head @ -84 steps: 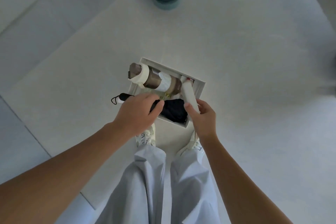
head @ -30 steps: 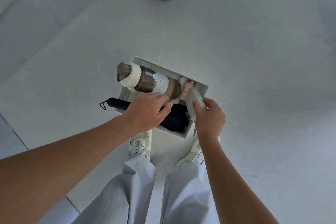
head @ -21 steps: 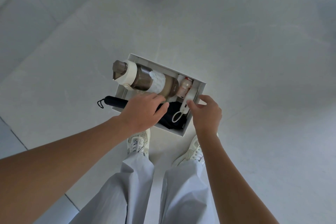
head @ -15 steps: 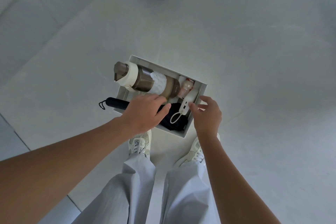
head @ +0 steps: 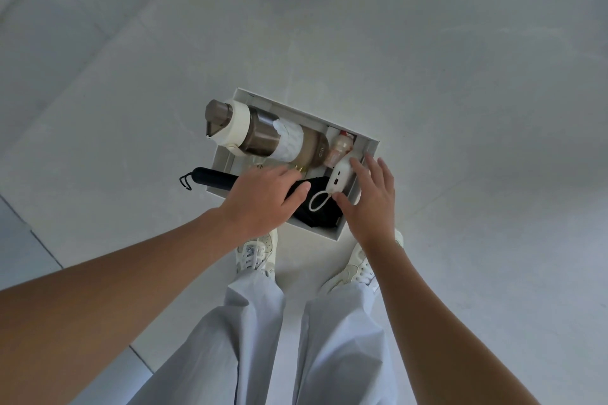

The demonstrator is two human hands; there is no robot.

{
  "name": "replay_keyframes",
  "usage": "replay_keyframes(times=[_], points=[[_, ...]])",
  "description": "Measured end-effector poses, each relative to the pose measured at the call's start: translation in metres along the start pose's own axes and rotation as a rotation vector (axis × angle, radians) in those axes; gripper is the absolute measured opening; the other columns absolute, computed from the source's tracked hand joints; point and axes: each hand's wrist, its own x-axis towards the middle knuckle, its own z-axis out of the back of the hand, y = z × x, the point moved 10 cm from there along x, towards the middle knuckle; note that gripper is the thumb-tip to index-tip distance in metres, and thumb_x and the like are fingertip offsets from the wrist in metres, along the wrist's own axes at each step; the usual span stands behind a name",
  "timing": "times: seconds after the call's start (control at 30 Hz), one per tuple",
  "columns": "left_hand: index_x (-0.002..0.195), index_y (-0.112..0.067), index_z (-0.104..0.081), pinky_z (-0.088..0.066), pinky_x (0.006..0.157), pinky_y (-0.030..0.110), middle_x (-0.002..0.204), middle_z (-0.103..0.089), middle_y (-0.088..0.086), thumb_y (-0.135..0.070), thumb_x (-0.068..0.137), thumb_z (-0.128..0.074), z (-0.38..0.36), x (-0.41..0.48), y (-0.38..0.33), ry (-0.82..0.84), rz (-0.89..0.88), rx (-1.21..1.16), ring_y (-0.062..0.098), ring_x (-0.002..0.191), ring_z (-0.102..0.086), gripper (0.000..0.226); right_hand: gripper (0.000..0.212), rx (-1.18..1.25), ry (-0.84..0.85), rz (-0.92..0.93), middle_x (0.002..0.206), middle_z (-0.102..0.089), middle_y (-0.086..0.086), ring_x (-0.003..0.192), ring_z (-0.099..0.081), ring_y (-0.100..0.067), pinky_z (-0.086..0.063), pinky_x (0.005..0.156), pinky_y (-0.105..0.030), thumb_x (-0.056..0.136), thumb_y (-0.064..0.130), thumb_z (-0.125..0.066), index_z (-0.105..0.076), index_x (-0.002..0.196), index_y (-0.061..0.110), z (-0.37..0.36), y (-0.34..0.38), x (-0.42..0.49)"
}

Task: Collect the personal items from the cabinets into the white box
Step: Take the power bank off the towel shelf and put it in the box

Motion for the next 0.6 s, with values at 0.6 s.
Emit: replay_keyframes(times=[0.6], points=[[0.105, -0.021, -0.063, -0.048, 0.076, 0.037, 0.088, -0.066, -0.006, -0.051, 0.100, -0.021, 0.001, 0.005, -0.011, 0.011, 0.009, 0.004, 0.014, 0.080, -0.059, 0.052, 0.081, 0.292, -0.103, -0.150, 0.163, -0.033, 0.005, 0.149, -0.033, -0.016, -0.033, 0.120, -0.038, 0.094, 0.025, -0.070, -0.024, 0.161, 0.022, 0.017, -0.020, 0.016]])
